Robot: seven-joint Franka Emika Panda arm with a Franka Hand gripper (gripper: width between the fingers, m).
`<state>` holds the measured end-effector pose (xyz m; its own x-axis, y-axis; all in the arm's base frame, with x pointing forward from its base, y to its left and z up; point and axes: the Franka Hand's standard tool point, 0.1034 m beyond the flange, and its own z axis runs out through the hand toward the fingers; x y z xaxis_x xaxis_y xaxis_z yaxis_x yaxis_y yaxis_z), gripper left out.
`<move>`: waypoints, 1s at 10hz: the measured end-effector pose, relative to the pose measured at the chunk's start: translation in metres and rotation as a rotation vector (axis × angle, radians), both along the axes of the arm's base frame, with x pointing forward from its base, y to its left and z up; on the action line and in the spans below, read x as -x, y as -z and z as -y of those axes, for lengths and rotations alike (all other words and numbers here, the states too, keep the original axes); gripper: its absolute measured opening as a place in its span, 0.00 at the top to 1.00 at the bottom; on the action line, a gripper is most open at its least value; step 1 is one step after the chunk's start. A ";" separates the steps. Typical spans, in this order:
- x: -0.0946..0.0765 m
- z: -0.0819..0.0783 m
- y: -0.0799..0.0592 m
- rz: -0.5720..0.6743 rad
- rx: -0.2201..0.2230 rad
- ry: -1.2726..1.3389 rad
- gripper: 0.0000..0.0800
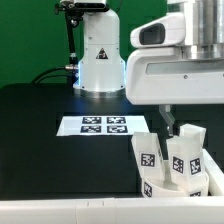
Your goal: Assemble stool
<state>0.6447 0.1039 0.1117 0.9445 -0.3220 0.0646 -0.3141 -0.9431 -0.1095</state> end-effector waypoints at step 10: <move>0.017 0.014 0.051 -0.001 0.138 -0.650 0.19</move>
Offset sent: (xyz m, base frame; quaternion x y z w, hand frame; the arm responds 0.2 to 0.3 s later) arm -0.0040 -0.0110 -0.0129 -0.0492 0.0235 -0.4371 0.8977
